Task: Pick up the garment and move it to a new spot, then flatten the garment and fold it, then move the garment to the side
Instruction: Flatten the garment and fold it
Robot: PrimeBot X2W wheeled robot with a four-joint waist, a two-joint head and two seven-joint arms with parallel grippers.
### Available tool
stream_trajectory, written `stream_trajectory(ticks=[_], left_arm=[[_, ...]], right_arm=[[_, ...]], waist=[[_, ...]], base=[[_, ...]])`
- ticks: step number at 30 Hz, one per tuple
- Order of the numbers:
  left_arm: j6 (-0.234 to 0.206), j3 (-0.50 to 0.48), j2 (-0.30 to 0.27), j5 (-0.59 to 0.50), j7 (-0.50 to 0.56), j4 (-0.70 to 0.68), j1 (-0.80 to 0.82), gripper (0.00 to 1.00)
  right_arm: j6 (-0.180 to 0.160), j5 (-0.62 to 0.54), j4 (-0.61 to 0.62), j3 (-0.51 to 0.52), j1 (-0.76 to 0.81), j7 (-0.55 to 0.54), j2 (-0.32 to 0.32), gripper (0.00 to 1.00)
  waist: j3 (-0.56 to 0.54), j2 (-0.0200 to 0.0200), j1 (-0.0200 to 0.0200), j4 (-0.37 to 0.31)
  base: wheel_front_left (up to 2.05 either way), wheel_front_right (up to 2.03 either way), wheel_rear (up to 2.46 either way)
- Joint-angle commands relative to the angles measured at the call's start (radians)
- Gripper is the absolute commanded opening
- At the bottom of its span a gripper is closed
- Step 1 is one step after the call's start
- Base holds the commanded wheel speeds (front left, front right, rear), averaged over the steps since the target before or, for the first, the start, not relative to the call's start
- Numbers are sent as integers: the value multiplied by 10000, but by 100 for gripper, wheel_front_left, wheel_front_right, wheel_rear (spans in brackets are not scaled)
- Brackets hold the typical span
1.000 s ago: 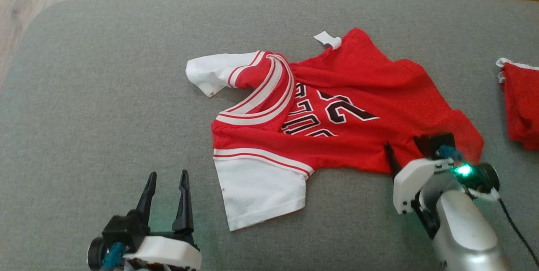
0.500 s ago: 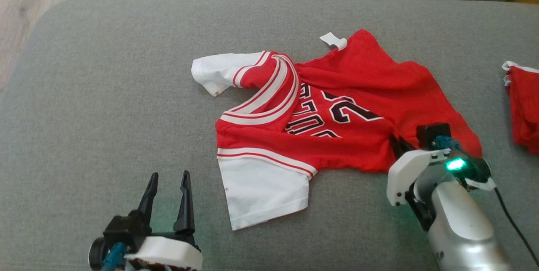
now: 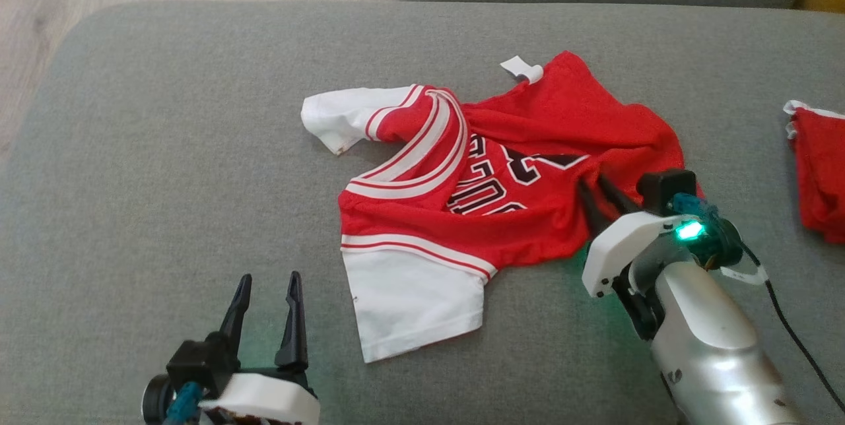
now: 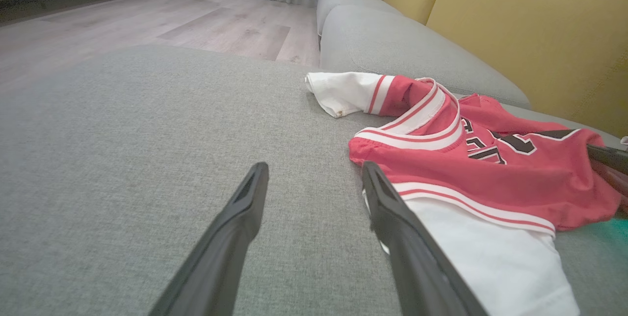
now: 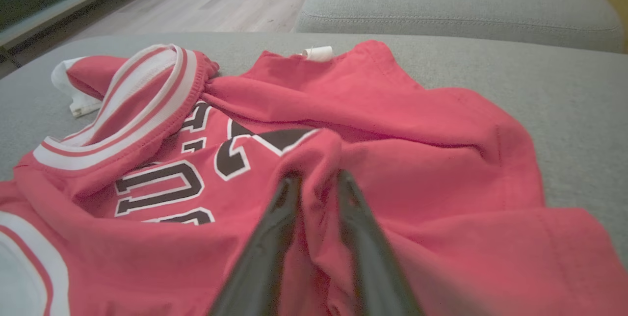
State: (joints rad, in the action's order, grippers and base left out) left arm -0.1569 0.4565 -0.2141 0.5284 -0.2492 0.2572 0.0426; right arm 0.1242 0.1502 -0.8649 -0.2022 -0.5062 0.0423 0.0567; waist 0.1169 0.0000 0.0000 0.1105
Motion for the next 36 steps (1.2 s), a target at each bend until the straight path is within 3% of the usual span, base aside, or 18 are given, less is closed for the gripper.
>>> stream_trajectory(ticks=[1, 13, 22, 30, 36], left_arm=[[44, -233, -64, -42, -114, -191, 381, 100], [141, -61, 117, -38, -119, -191, 264, 100], [160, -236, 203, 92, -123, -46, 17, 100], [118, -739, 234, 103, -124, -17, -310, 100], [75, -1050, 248, -1, -125, -137, -610, 100]], right_arm=[[65, 95, 217, -257, -382, 446, -64, 100], [65, 5, 1241, 400, 953, 1891, -64, 100], [65, -127, 3004, 771, 2555, 1935, -64, 100], [65, 98, 4922, 868, 3948, 1615, -64, 100], [65, 127, 5669, 794, 4417, 1363, -64, 100]], waist=[[-60, 0, 0, -74], [-652, 0, 0, -882], [-1082, 0, 0, -1271], [-1327, 0, 0, -1224], [-1435, 0, 0, -1167]], base=[[0, 0, 0], [0, 0, 0], [0, 0, 0], [0, 0, 0], [0, 0, 0]])
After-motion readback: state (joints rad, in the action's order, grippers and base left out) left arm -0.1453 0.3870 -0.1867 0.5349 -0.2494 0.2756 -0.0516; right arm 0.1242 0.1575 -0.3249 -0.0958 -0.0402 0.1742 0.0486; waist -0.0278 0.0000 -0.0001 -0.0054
